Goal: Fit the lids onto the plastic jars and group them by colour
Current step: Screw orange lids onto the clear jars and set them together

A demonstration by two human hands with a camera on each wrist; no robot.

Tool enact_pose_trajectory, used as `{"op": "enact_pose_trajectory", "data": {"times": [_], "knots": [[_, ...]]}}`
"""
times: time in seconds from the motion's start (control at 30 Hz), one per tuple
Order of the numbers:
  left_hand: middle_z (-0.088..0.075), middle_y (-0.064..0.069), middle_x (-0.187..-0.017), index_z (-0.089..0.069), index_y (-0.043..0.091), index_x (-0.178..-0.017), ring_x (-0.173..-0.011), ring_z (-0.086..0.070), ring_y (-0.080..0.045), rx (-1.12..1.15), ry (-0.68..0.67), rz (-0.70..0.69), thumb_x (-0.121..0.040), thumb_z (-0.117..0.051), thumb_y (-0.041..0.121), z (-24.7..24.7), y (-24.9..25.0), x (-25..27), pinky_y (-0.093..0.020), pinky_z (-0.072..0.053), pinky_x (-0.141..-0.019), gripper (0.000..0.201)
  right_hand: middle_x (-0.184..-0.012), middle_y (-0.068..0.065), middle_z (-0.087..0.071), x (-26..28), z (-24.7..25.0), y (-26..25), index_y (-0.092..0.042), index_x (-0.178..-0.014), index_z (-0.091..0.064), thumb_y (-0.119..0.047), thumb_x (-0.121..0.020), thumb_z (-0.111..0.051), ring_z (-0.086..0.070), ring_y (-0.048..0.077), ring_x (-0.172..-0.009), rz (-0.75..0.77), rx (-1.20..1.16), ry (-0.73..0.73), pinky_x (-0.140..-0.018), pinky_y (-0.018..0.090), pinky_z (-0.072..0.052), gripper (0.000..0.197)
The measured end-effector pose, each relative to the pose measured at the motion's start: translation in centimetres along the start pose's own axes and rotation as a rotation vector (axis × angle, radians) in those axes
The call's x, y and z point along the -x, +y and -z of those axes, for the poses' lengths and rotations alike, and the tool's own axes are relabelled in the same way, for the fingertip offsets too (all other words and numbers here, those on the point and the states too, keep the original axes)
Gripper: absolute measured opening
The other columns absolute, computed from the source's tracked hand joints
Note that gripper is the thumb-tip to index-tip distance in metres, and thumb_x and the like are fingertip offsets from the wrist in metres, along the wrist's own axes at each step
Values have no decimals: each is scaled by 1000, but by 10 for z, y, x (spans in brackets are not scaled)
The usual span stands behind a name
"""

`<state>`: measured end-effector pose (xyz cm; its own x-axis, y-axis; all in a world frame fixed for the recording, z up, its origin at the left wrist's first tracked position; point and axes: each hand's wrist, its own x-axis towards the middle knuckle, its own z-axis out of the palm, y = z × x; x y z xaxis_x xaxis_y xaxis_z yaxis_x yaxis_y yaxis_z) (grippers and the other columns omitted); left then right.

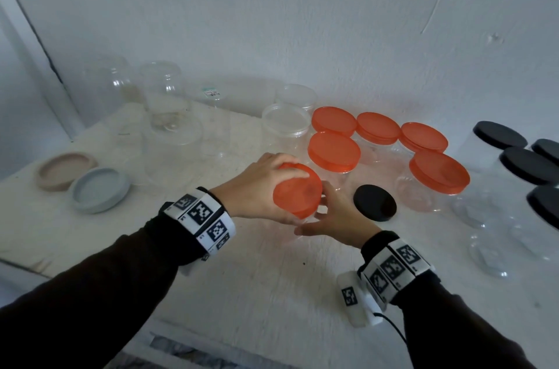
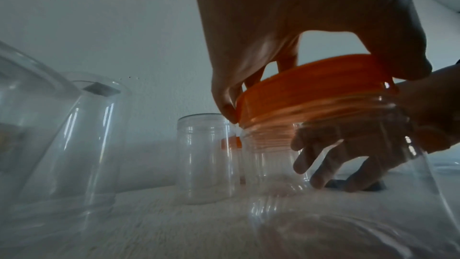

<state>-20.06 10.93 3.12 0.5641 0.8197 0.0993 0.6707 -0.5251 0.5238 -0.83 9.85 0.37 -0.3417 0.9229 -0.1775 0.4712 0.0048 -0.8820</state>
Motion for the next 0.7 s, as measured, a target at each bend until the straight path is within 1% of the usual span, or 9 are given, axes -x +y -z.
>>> {"op": "enact_pose_trajectory", "data": {"times": [0.13,0.27,0.33,0.4,0.47,0.5,0.57,0.63,0.7], "knots": [[-26,11,-142,-41,33,-135,-128,-18,-7,-48,-22,4,-62,-77,54,-1,0,-3,-27,-24,-105,83,-114,-14,-42,0,0,0,-24,-122,-34,-12,-64,-84,-46,7,-110,-2,-3,2,-79,15,-45,78],[-27,9,-141,-40,32,-135,-126,-19,-8,-104,-38,6,-62,-77,54,-2,1,-5,-28,-26,-104,85,-113,-16,-42,-1,0,0,-21,-125,-34,-14,-63,-85,-45,8,-111,3,24,8,-80,16,-46,80],[-27,9,-141,-40,32,-136,-126,-20,-8,-120,-43,10,-62,-78,54,-1,2,-5,-29,-27,-104,86,-116,-13,-42,-2,0,0,-21,-126,-33,-15,-62,-85,-45,11,-114,1,39,7,-82,17,-45,82],[-26,10,-142,-39,33,-136,-127,-20,-9,-110,-59,20,-61,-79,52,-1,3,-6,-31,-28,-106,87,-125,-6,-41,-2,1,-2,-19,-130,-31,-16,-62,-85,-44,14,-119,-5,67,-15,-89,22,-45,87],[-17,9,-146,-33,33,-139,-132,-16,-10,-31,-91,53,-59,-82,48,-1,1,-4,-33,-26,-109,96,-134,-1,-35,-2,5,-6,-17,-138,-22,-21,-62,-86,-40,17,-125,-1,128,-66,-101,30,-42,100],[-11,9,-148,-26,31,-142,-135,-13,-10,37,-97,81,-56,-84,44,-2,-1,-1,-33,-25,-110,105,-138,-1,-31,-2,9,-10,-18,-141,-17,-25,-61,-86,-37,17,-127,10,178,-84,-105,35,-38,107],[-5,6,-150,-11,27,-146,-138,-14,-13,186,-67,151,-54,-88,33,-4,-10,5,-33,-24,-112,121,-141,-1,-25,-1,17,-22,-20,-144,-12,-30,-60,-86,-34,16,-128,52,298,-67,-108,40,-35,113],[-11,1,-150,-3,25,-146,-136,-21,-14,327,-59,219,-56,-88,21,-5,-18,12,-33,-26,-112,123,-141,-1,-24,-1,24,-39,-22,-144,-15,-36,-61,-84,-34,16,-128,121,435,-40,-106,39,-37,110],[-19,0,-147,-1,23,-146,-131,-27,-14,440,-118,260,-61,-85,12,-7,-25,17,-31,-29,-109,120,-143,-1,-24,-3,26,-57,-23,-145,-16,-39,-63,-82,-33,17,-129,169,574,-74,-104,35,-36,106]]}}
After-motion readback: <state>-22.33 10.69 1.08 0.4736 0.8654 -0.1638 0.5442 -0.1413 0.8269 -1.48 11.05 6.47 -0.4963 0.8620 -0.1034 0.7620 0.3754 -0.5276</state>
